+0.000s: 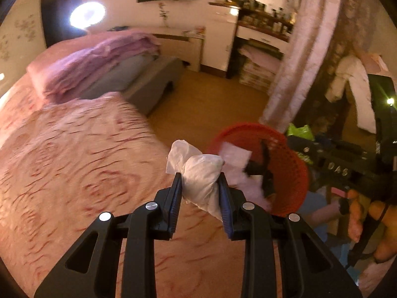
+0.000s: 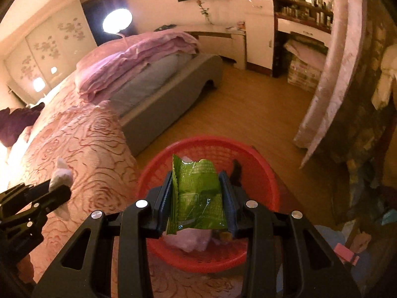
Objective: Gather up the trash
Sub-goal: 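Open the left tool to drop the white cloth while the right tool drops the green packet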
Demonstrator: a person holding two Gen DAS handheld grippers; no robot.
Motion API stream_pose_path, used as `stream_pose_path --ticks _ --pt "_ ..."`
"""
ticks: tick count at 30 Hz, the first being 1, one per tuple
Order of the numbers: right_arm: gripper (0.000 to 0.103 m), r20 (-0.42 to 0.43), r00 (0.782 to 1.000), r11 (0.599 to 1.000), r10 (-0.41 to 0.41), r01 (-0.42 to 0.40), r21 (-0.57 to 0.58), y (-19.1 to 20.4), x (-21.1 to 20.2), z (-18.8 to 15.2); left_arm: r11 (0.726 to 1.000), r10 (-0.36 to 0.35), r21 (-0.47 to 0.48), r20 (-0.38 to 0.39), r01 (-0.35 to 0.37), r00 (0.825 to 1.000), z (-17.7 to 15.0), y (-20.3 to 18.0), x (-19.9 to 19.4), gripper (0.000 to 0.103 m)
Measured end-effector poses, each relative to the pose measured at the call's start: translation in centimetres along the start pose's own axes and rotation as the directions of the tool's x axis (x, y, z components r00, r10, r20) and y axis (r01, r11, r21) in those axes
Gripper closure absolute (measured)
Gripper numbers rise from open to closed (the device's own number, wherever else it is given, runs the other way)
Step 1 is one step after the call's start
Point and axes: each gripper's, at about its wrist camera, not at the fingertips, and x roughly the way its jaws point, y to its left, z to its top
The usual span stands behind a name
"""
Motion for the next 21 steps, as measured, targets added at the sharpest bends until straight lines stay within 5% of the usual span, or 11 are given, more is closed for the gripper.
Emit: stream_pose_path --ticks 10,17,21 --pt "0.067 -0.039 0.999 0.999 -0.018 0.019 0.044 -2.8 1.3 -0.6 0.992 -0.123 0.021 -0.087 0.125 0.989 2.0 -3.3 5.4 0.071" --pt "0.067 -0.057 0.998 0.997 -0.030 0.034 0.071 -4.2 2.0 -0.8 0.987 -0.142 0.059 -0.089 0.148 0.986 2.5 -4.9 6.8 0.038" --pt "0.067 -0.067 0.997 0.997 -0.030 0.035 0.075 -4.6 2.5 -0.7 0.991 -0.122 0.051 -0.073 0.126 0.990 2.6 -4.4 6.6 0.036"
